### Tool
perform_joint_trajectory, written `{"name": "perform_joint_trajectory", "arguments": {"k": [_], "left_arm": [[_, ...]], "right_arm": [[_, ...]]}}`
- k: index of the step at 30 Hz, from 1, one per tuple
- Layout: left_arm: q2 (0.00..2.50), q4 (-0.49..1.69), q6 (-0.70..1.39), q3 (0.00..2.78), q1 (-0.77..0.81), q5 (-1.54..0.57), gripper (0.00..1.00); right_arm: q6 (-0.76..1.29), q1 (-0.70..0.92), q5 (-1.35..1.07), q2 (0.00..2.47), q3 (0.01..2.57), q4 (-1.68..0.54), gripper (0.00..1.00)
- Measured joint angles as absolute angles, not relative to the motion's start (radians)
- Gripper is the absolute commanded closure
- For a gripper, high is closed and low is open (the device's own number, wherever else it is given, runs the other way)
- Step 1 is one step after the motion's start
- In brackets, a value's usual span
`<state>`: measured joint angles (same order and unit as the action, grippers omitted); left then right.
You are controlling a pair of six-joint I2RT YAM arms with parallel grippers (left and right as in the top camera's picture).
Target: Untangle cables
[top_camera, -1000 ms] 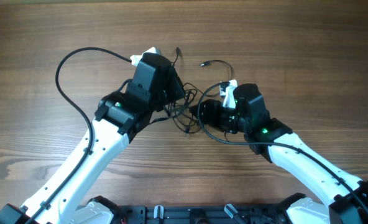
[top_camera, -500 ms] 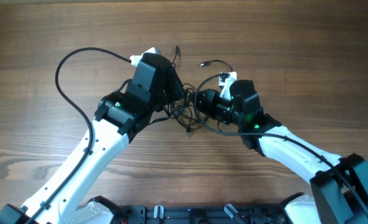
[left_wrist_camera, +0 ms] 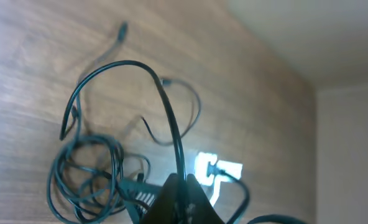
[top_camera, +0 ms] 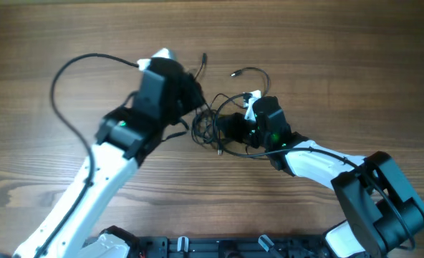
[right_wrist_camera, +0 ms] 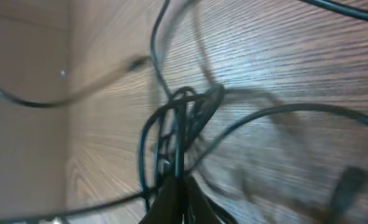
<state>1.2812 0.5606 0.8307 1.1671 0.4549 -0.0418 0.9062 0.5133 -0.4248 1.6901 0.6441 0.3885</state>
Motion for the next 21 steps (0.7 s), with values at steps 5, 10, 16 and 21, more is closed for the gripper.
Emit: {"name": "perform_joint_trajectory", "arguments": {"k": [5, 10, 16, 21], "left_arm": [[1.089, 0.558, 0.797, 1.167, 0.227, -0.05, 0.96], [0.995, 0.559, 0.786, 1.167, 0.018, -0.074, 0.96], [1.001, 0.558, 0.786, 1.167, -0.158, -0.113, 0.96], [1.048, 0.556, 0.785, 1.167, -0.371, -0.115, 0.96]], "right_arm": [[0.826, 0.312, -0.444, 1.689, 0.653, 0.131, 0.95], [0.709, 0.039, -0.396, 1.549, 0.659, -0.183, 0.96], [0.618, -0.332, -0.2, 1.274, 0.659, -0.435, 0.96], [0.566, -0.492, -0.152, 1.238, 0.659, -0.489, 0.82]]}}
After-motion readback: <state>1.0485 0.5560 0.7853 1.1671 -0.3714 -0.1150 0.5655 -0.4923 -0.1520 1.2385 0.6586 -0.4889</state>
